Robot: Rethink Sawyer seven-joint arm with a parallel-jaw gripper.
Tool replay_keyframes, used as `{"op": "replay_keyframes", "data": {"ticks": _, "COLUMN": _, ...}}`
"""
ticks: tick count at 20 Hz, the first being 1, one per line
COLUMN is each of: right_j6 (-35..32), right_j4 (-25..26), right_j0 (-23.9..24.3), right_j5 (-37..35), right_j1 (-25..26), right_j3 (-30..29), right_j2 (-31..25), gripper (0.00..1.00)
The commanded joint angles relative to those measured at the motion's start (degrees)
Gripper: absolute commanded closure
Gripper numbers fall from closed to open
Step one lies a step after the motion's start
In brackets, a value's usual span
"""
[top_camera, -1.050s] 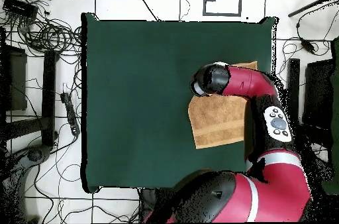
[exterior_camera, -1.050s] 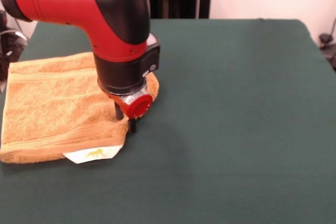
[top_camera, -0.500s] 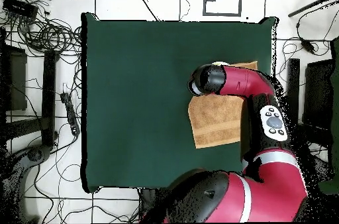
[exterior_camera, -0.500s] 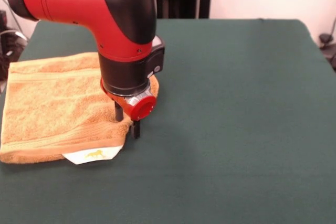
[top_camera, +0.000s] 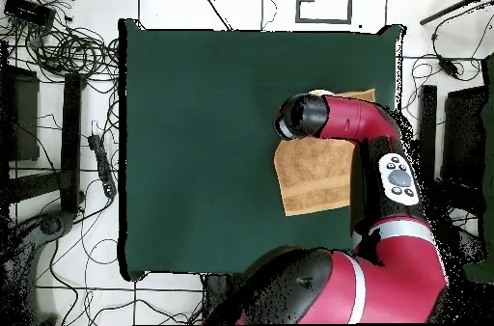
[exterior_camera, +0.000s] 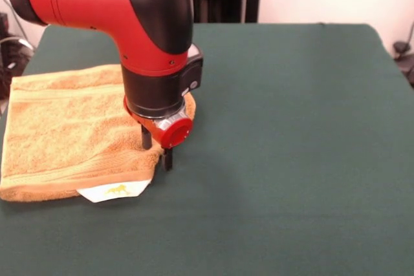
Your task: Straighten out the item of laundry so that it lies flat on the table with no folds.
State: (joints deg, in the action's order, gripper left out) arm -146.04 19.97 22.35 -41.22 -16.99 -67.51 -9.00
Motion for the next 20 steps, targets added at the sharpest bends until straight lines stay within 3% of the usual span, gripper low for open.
{"op": "replay_keyframes", "data": {"ticks": 1, "right_j6": -2.39, "right_j4": 0.64, "right_j0": -1.19, "right_j5": 4.45, "right_j1": 1.94, "right_j3": -3.55, "right_j2": 0.54, "gripper": 0.00}}
{"op": "replay_keyframes", "data": {"ticks": 20, "right_j6": -1.49, "right_j4": 1.02, "right_j0": -1.16, "right_j5": 4.46, "right_j1": 1.59, "right_j3": -3.86, "right_j2": 0.51, "gripper": 0.00}}
